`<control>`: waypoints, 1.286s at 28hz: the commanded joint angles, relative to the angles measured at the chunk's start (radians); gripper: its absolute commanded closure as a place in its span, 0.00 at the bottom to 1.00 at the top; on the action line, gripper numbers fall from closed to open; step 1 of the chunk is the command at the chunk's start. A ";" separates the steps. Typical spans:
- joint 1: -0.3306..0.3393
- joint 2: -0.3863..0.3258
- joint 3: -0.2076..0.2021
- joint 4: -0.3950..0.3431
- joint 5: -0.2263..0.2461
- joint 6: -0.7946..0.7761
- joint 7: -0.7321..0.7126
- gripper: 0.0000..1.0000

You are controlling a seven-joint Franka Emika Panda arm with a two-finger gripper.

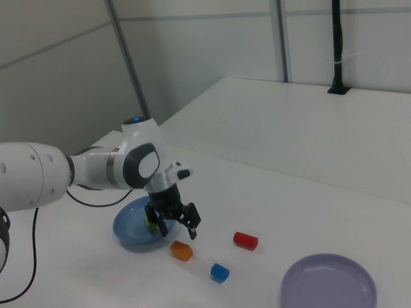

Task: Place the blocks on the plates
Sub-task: 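Move the gripper to the orange block and grasp it, then carry the orange block onto the light blue plate and release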

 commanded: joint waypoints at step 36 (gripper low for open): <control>0.087 -0.142 0.036 -0.075 0.076 -0.001 0.014 0.84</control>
